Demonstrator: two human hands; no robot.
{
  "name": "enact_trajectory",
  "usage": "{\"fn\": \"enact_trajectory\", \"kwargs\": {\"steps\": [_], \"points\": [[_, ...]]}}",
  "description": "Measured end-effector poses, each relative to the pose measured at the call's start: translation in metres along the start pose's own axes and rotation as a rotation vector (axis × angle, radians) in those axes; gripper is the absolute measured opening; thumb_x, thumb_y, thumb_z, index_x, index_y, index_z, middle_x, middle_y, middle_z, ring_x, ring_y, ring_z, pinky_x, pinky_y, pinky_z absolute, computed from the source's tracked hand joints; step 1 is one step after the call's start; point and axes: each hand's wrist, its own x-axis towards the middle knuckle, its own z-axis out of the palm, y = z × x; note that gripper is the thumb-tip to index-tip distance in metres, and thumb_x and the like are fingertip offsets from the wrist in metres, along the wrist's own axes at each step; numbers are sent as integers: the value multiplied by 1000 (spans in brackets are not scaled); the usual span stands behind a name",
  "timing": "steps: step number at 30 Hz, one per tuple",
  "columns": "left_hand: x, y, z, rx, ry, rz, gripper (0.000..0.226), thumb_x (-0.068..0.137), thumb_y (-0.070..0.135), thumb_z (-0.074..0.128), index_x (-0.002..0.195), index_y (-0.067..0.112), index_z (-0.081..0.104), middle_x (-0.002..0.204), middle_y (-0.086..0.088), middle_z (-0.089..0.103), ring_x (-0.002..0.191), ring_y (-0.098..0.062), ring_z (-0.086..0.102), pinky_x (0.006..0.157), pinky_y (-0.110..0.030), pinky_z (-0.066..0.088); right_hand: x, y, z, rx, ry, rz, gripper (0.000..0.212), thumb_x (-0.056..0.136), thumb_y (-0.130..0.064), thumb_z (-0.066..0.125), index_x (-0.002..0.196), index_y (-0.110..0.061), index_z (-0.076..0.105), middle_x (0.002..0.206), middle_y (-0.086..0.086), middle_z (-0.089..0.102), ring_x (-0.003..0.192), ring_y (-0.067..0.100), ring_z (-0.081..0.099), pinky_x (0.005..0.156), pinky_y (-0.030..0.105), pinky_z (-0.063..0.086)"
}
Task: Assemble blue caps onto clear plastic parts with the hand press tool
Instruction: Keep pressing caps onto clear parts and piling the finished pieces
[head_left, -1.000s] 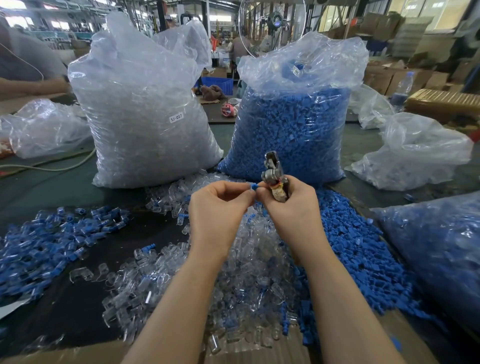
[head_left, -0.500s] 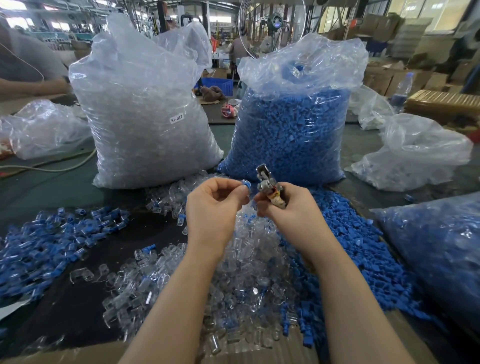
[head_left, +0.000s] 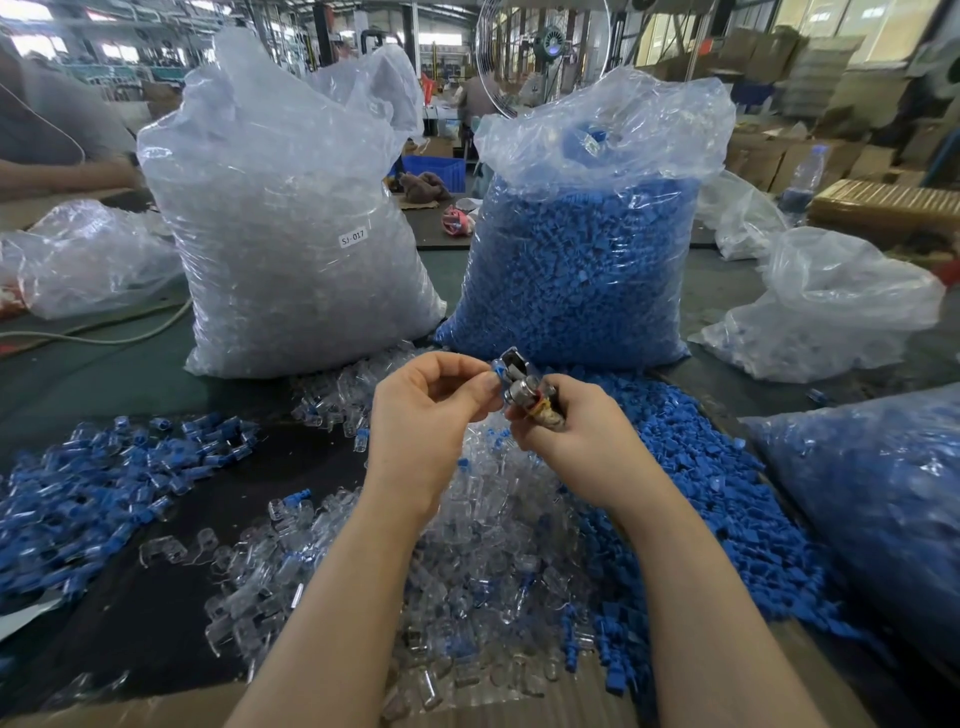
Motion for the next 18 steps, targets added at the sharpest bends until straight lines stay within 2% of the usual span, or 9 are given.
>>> {"fn": "enact_trajectory", "kwargs": {"steps": [5,9,12,18], "points": [[0,1,-2,-6,-20,0,10,85,0,71,84,10,71,75,-2,75,70,-11,71,64,-16,53,0,-1,1,-11,-4,-9,14,84,-14,61,91,-2,62,76,19,64,74,38,59,69,50,52],[-1,2,-2,-3,-20,3,11,85,-1,70,82,10,70,72,0,74,69,-8,71,63,-15,53,0,0,1,-28,-3,-11,11,82,-11,59,88,-2,62,71,18,61,62,30,50,63,48,47],[-1,2,-2,7,-21,6,12,85,-1,70,82,10,70,72,1,74,69,-8,70,64,-15,52,0,0,1,-63,12,-17,12,82,-11,58,87,-2,63,72,16,62,67,34,54,64,47,48],[0,2,-4,5,-15,-18,8,85,1,70,84,9,71,74,-2,74,70,-10,71,64,-15,53,0,-3,3,-106,20,-15,12,83,-14,57,87,-5,64,71,10,62,69,31,56,64,47,49]]}}
